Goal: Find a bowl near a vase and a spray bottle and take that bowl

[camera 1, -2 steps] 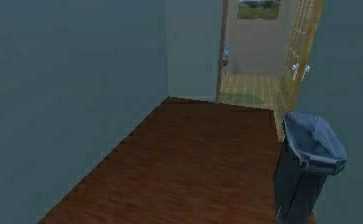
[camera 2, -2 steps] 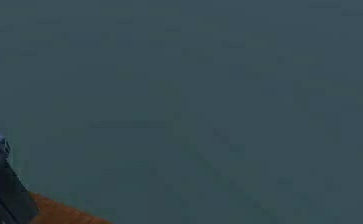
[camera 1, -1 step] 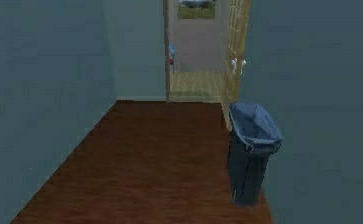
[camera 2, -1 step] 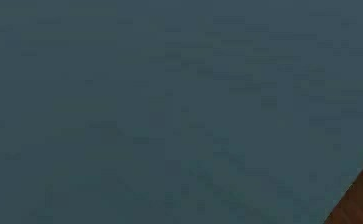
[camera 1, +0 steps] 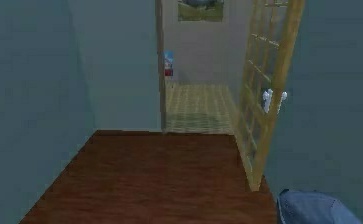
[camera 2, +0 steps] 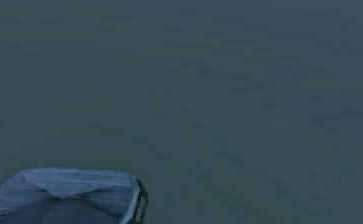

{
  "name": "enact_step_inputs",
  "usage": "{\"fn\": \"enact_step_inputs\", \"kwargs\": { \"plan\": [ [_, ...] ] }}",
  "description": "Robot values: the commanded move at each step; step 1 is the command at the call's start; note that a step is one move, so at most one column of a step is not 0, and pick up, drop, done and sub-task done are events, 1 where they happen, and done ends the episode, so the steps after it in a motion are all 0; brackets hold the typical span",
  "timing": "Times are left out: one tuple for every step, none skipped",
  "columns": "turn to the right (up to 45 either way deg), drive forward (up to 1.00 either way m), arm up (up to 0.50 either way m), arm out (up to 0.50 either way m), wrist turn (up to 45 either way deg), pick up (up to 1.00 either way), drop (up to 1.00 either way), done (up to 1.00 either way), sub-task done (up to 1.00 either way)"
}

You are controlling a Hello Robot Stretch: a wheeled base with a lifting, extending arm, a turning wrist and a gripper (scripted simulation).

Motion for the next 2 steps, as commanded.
{"fn": "enact_step_inputs", "kwargs": {
  "plan": [
    [0.0,1.00,0.00,0.00,0.0,0.00,0.00,0.00,0.00],
    [3.0,0.00,0.00,0.00,0.0,0.00,0.00,0.00,0.00]
  ]
}}
